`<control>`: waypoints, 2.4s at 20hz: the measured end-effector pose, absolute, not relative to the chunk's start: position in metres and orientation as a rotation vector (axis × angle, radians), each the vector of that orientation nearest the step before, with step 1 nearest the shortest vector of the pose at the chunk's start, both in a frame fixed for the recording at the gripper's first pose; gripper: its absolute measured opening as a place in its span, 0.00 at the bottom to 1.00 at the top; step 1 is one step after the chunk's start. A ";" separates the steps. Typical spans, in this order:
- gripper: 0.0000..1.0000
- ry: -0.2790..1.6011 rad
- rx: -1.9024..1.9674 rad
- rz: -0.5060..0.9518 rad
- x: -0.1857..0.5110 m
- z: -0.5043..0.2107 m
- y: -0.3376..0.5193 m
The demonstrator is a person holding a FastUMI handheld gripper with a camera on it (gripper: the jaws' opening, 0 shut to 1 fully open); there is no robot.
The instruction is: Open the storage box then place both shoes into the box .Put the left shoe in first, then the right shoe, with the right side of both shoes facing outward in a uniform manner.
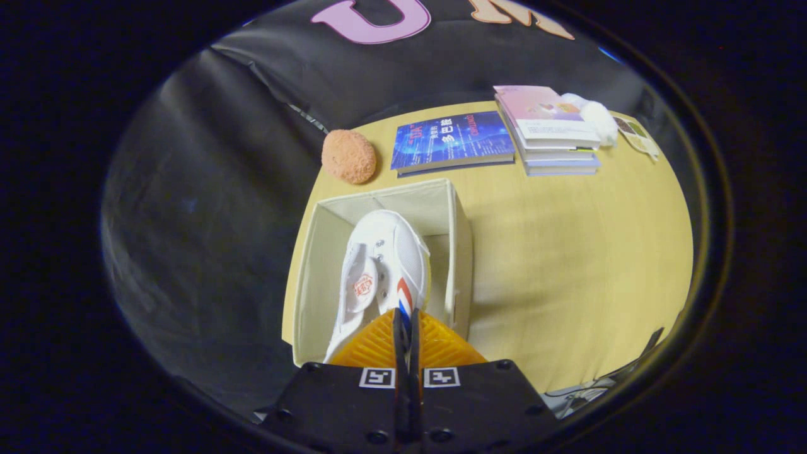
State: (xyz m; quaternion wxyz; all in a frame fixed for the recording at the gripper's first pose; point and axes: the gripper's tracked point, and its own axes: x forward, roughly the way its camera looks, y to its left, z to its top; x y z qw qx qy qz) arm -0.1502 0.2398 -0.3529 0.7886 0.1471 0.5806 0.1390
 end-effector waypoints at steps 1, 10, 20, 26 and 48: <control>0.03 1.251 0.313 0.296 -0.150 -0.355 0.239; 0.03 1.176 0.423 0.254 -0.131 -0.349 0.244; 0.03 1.101 0.462 0.303 -0.106 -0.309 0.260; 0.02 1.094 0.462 0.298 -0.103 -0.307 0.254; 0.02 0.368 0.156 0.077 -0.018 -0.108 0.078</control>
